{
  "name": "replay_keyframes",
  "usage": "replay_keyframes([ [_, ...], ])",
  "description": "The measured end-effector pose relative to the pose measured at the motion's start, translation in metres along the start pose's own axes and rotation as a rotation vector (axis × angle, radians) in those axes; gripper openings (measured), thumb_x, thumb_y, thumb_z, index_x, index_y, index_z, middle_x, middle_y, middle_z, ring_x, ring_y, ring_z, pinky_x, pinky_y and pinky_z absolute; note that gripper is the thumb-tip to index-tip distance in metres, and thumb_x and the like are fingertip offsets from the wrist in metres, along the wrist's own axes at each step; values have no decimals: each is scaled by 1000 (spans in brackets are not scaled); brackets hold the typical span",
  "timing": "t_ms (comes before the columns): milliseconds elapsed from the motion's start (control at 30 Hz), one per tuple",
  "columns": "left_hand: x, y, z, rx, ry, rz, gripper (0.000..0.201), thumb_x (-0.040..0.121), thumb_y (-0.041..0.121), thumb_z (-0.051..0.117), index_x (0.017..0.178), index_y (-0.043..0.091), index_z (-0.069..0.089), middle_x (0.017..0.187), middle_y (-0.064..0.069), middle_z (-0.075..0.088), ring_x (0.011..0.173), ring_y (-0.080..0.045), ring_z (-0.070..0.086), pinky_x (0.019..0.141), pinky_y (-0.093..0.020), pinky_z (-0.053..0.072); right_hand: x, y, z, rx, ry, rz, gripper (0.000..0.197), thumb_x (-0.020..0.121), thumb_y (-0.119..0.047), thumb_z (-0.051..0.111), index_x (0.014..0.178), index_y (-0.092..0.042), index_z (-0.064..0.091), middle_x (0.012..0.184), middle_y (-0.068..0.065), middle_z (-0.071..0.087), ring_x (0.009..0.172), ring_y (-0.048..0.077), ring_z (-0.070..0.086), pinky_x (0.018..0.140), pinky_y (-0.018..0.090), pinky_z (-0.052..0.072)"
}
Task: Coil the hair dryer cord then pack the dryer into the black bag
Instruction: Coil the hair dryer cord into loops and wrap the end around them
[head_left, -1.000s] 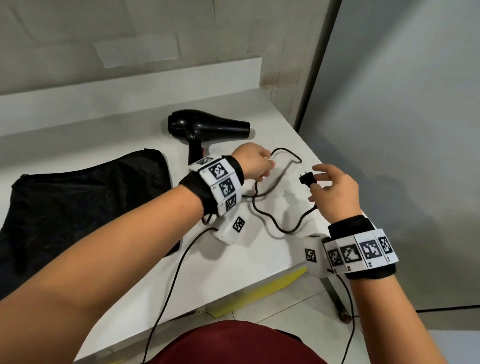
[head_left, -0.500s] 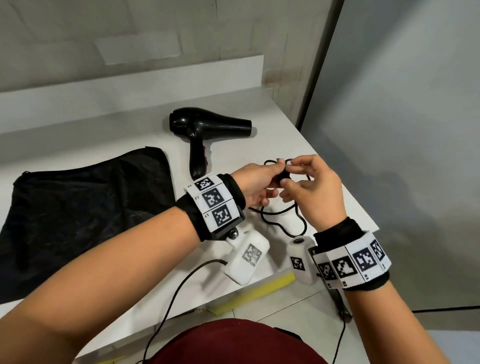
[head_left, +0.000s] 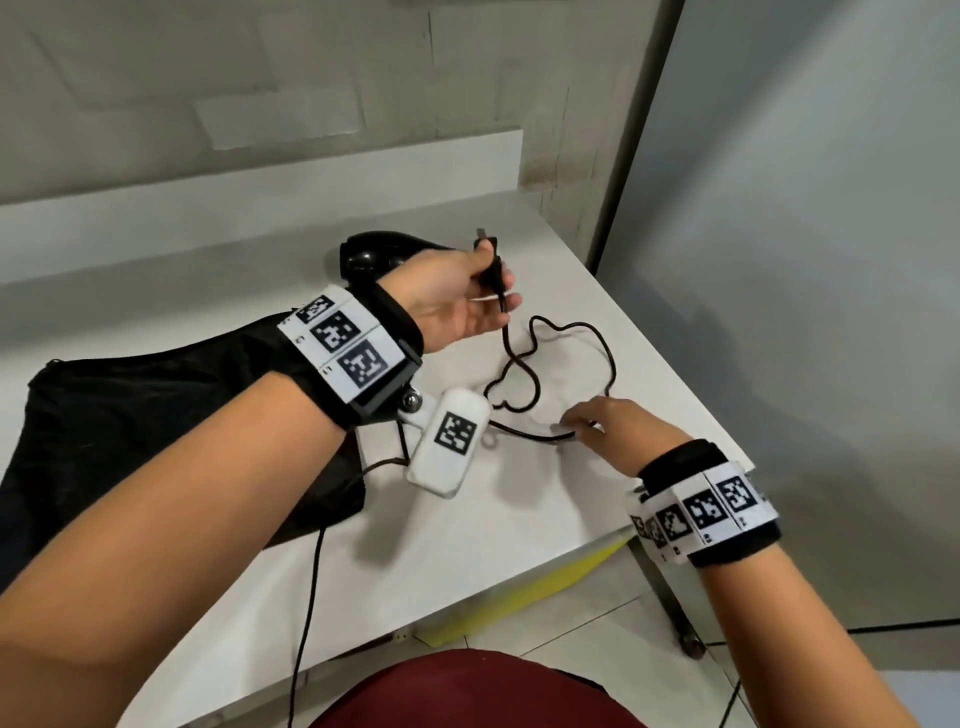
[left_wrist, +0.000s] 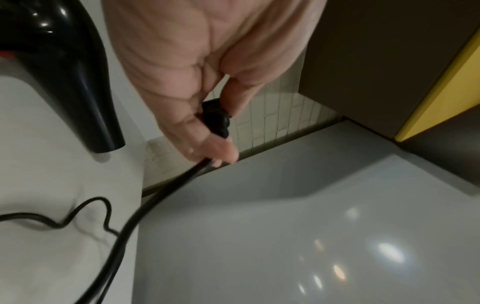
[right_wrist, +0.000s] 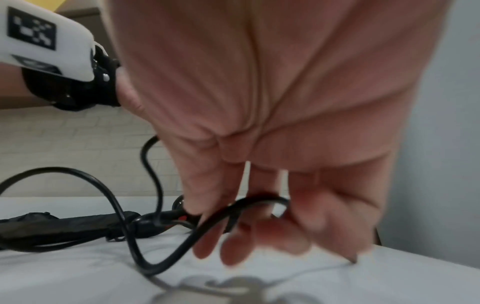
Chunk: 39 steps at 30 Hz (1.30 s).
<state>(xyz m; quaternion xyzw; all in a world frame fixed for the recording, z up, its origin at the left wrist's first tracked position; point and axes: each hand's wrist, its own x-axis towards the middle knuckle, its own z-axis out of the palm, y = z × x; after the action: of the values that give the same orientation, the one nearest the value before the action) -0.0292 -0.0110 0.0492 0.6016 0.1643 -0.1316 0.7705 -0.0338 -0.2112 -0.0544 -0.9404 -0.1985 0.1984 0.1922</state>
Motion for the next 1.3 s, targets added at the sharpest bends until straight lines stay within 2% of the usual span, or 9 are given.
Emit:
replay_keyframes([
  [133, -3, 23, -6, -99, 9, 142, 31, 99, 31, 33, 79, 15, 50, 72, 2, 52, 59, -12, 56, 44, -17, 51, 5, -1, 4, 5, 11, 107, 24, 92, -11, 44, 101, -3, 64, 108, 17, 65, 92, 26, 56, 53, 18, 33],
  [233, -4, 33, -9, 42, -6, 367, 23, 100, 25, 33, 90, 18, 52, 76, 2, 50, 66, -13, 52, 56, -21, 52, 8, 3, 5, 27, 68, 196, 21, 90, -8, 46, 95, -2, 65, 104, 19, 65, 86, 31, 57, 60, 23, 39],
  [367, 13, 9, -17, 867, -137, 558, 32, 94, 10, 46, 126, 8, 52, 97, -7, 61, 90, -19, 58, 82, -21, 45, 12, 8, 5, 45, 160, 291, 24, 86, -1, 44, 91, -4, 67, 101, 19, 66, 89, 34, 60, 69, 28, 40],
  [467, 37, -21, -32, 1654, -247, 414, 38, 91, 20, 53, 129, 19, 53, 124, -12, 54, 117, -27, 50, 99, -27, 37, 11, 6, 5, 62, 182, 304, 25, 85, 3, 42, 90, -2, 66, 100, 21, 66, 76, 28, 53, 66, 28, 38],
  [567, 51, -40, -38, 1966, -211, 268, 38, 92, 28, 50, 130, 29, 50, 127, -10, 49, 120, -28, 44, 97, -40, 41, 9, 2, 4, 56, 184, 293, 25, 85, 3, 42, 92, -1, 66, 98, 20, 66, 74, 25, 49, 65, 26, 36],
  [800, 53, -56, -39, 1716, -126, 98, 45, 93, 26, 47, 137, 20, 41, 131, -10, 55, 120, -27, 50, 102, -34, 40, 9, -2, 3, 88, 231, 248, 28, 80, 9, 38, 84, 0, 65, 80, 12, 55, 72, 25, 49, 49, 21, 31],
  [1033, -10, -78, -39, 1641, -258, 76, 47, 89, 50, 47, 112, 12, 61, 110, -8, 65, 103, -24, 59, 91, -33, 46, 11, -1, -1, 156, 331, 185, 24, 81, 7, 40, 84, 3, 64, 91, 22, 66, 73, 28, 52, 63, 28, 39],
  [1100, -18, -87, -45, 1689, -353, -28, 44, 86, 43, 55, 120, 16, 56, 114, -3, 63, 107, -21, 57, 92, -29, 44, 11, -1, -5, 178, 374, 147, 23, 81, 6, 41, 82, 3, 63, 89, 23, 67, 76, 33, 57, 63, 30, 42],
  [1300, -17, -89, -60, 1286, -260, 88, 16, 94, 16, 45, 82, 15, 57, 84, 2, 70, 68, -3, 59, 68, -13, 45, 8, -14, -15, 213, 607, 40, 17, 85, 0, 52, 100, -2, 59, 120, 17, 44, 74, 24, 52, 73, 29, 41],
])
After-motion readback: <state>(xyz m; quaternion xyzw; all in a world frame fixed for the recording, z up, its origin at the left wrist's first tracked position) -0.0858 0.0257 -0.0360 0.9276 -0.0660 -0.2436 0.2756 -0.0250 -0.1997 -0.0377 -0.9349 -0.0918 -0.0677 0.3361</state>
